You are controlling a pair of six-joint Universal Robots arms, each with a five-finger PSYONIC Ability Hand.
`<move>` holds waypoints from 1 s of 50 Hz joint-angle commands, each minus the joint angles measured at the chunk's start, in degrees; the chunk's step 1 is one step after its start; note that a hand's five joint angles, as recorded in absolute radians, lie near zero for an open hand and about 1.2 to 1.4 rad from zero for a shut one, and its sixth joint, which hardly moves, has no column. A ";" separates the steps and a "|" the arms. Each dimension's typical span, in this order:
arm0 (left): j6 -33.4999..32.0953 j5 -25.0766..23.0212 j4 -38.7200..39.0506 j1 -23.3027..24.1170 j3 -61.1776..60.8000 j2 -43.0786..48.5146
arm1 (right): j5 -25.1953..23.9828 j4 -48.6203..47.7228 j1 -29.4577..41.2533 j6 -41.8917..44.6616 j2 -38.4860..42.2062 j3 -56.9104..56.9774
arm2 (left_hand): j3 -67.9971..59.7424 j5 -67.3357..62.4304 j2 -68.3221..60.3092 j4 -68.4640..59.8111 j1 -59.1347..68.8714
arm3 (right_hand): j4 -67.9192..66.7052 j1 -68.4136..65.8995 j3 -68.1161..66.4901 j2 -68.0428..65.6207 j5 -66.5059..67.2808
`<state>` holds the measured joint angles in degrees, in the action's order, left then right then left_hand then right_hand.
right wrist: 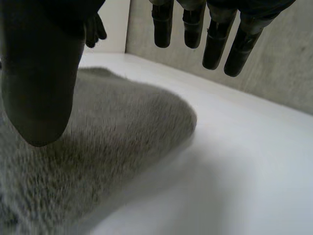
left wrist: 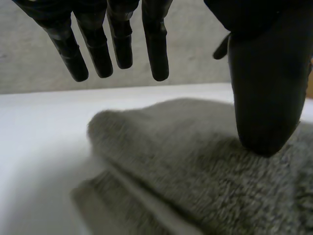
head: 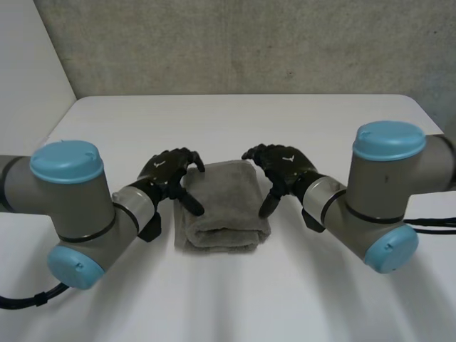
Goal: Fold the towel.
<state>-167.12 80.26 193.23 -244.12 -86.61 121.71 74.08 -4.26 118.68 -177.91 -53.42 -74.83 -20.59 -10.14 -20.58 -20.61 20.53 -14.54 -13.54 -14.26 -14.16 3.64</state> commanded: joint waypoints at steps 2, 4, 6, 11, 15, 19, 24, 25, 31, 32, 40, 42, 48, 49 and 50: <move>-7.77 3.32 0.04 -0.04 -0.22 3.96 | 3.17 0.04 2.25 0.20 6.48 3.90 | 0.62 0.17 0.61 0.64 -0.56 | 4.54 3.54 4.26 4.16 -3.64; -9.19 3.41 0.22 -0.04 -0.22 4.23 | 3.44 0.04 2.78 0.20 7.02 4.34 | 0.62 0.17 0.61 0.64 -0.56 | 4.54 3.54 4.26 4.16 -3.64; -10.25 3.41 0.30 -0.04 -0.31 4.23 | 3.44 0.04 3.22 0.20 7.37 4.60 | 0.62 0.17 0.61 0.64 -0.56 | 4.54 3.54 4.26 4.16 -3.64; -11.13 3.32 0.13 -0.40 -1.10 4.32 | 3.44 -0.13 3.66 0.29 7.72 5.13 | 0.78 0.34 0.78 0.81 -0.72 | 4.54 3.54 4.26 4.16 -3.64; -11.13 3.32 0.13 -0.40 -1.62 4.23 | 3.53 -0.13 3.66 0.29 8.24 5.39 | 0.78 0.34 0.78 0.81 -0.72 | 4.54 3.54 4.26 4.16 -3.64; -11.13 3.32 0.04 -0.13 -1.80 3.36 | 3.44 0.22 3.66 0.29 7.90 5.57 | 0.78 0.34 0.78 0.81 -0.72 | 4.54 3.54 4.26 4.16 -3.64; -11.13 3.23 -0.05 0.13 -1.98 -0.41 | 3.61 0.92 3.49 0.55 4.22 4.52 | 2.28 1.84 2.28 2.31 -2.22 | 4.54 3.54 4.26 4.16 -3.64; -11.13 3.14 -0.13 0.13 -2.24 -2.43 | 3.79 1.27 3.31 0.81 1.77 3.99 | 3.46 3.02 3.46 3.49 -3.40 | 4.54 3.54 4.26 4.16 -3.64; -11.39 3.14 -1.10 -0.13 -2.95 -8.16 | 7.48 1.63 2.61 1.16 -5.73 1.88 | 6.33 5.89 6.33 6.36 -6.27 | 4.54 3.54 4.26 4.16 -3.64; -11.39 3.14 -1.88 -0.31 -2.86 -10.34 | 10.09 1.71 1.82 1.34 -8.60 1.01 | 6.50 6.06 6.50 6.53 -6.44 | 4.54 3.54 4.26 4.16 -3.64; -11.39 3.14 -7.50 -4.16 -1.28 -20.89 | 21.36 1.54 -3.62 6.16 -22.58 -2.77 | 7.01 6.57 7.00 7.03 -6.95 | 4.54 3.54 4.26 4.16 -3.64; -11.39 3.14 -8.84 -5.23 -0.66 -22.66 | 21.72 1.54 -4.42 7.14 -24.27 -3.22 | 7.01 6.57 7.00 7.03 -6.95 | 4.54 3.54 4.26 4.16 -3.64; -11.21 3.50 -13.05 -6.99 1.10 -27.58 | 21.81 1.71 -6.97 9.16 -29.28 -5.15 | 7.01 6.57 7.00 7.03 -6.95 | 4.54 3.54 4.26 4.16 -3.64; -11.21 3.76 -13.49 -6.99 1.18 -28.19 | 21.72 1.89 -7.76 9.25 -29.98 -5.59 | 7.01 6.57 7.00 7.03 -6.95 | 4.54 3.54 4.26 4.16 -3.64; -11.21 4.46 -13.75 -7.16 1.19 -28.72 | 21.72 2.32 -8.46 9.25 -30.25 -5.77 | 7.01 6.57 7.00 7.03 -6.95 | 4.54 3.54 4.26 4.16 -3.64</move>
<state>-178.40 83.53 182.32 -250.23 -86.41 96.41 96.27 -2.66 113.14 -169.77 -80.38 -79.01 -14.40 -4.01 -14.30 -14.34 14.60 -14.25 -13.53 -14.13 -14.16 3.64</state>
